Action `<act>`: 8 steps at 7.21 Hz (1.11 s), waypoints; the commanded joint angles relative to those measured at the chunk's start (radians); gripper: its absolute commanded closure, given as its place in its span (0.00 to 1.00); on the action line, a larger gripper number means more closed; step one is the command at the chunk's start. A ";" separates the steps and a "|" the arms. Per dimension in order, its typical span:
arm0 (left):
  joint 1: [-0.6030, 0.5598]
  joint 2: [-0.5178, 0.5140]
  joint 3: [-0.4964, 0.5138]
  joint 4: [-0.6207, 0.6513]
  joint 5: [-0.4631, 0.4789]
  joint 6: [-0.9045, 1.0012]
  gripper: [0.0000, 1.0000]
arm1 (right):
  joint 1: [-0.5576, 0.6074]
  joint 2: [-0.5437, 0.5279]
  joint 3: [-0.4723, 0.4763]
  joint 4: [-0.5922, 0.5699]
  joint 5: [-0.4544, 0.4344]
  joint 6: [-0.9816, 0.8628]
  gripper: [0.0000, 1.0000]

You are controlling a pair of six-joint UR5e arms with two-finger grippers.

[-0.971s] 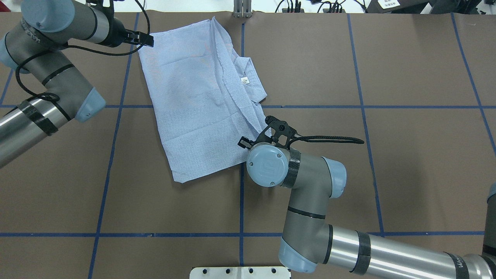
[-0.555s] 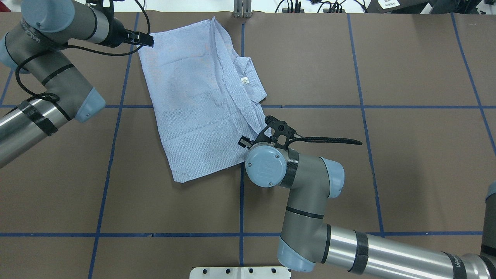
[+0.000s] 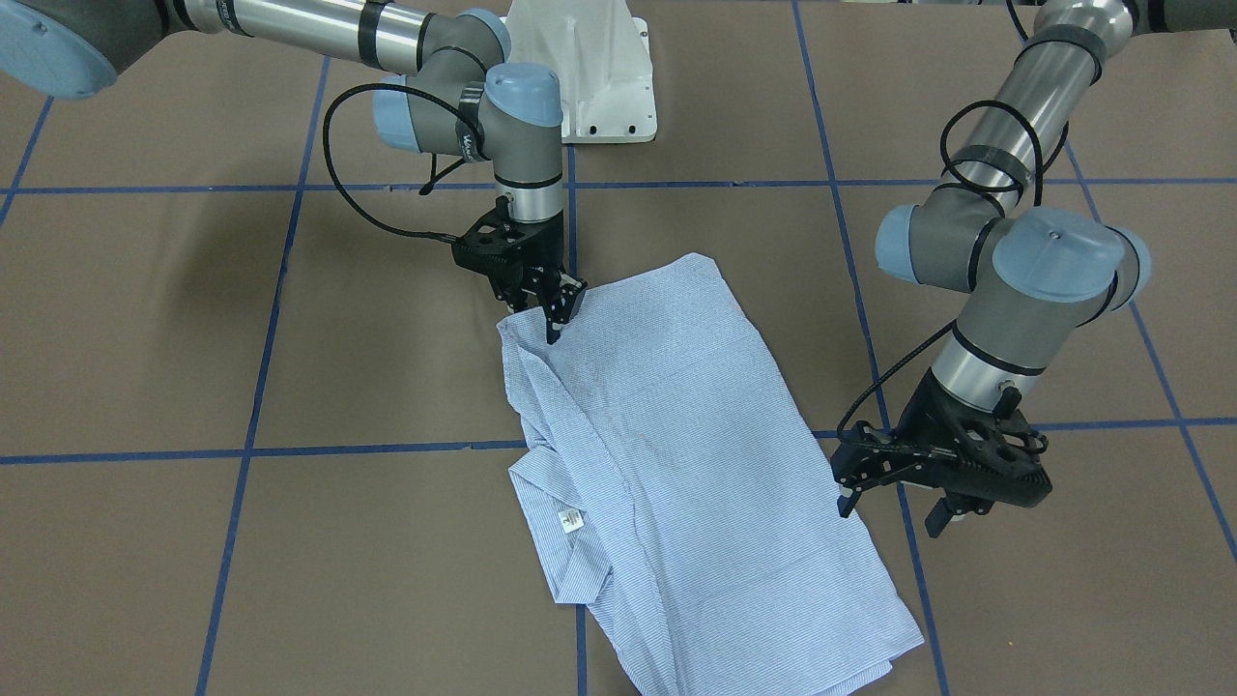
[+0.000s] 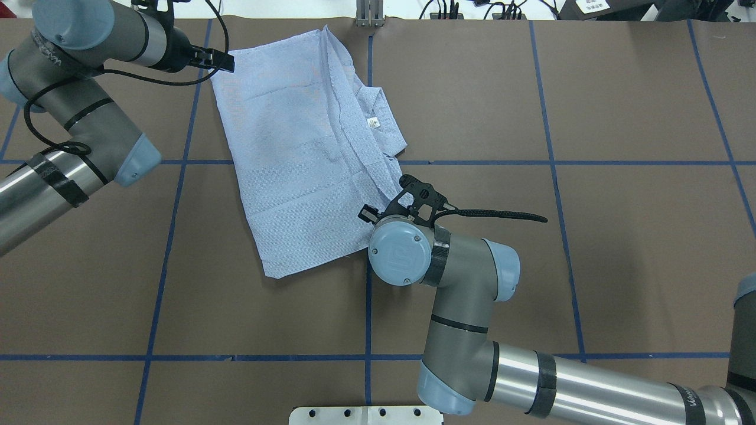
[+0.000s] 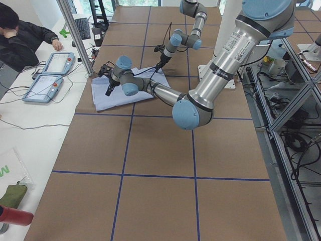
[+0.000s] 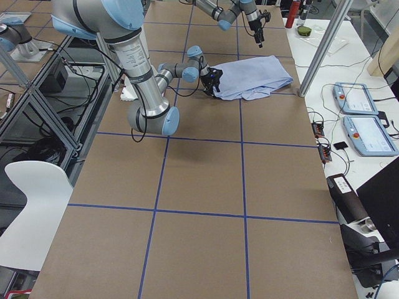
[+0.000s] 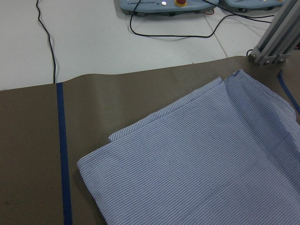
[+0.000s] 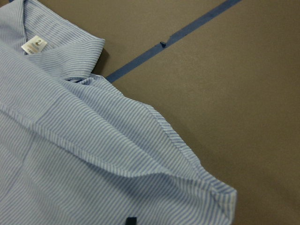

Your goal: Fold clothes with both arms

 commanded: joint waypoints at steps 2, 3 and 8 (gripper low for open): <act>0.001 0.000 -0.006 -0.002 0.000 -0.003 0.00 | 0.000 0.005 0.008 0.000 -0.002 0.000 1.00; 0.002 0.003 -0.018 0.000 0.000 -0.003 0.00 | 0.000 0.004 0.008 -0.001 -0.002 0.000 1.00; 0.230 0.320 -0.499 -0.003 0.041 -0.445 0.00 | 0.003 0.004 0.034 0.000 -0.005 0.000 1.00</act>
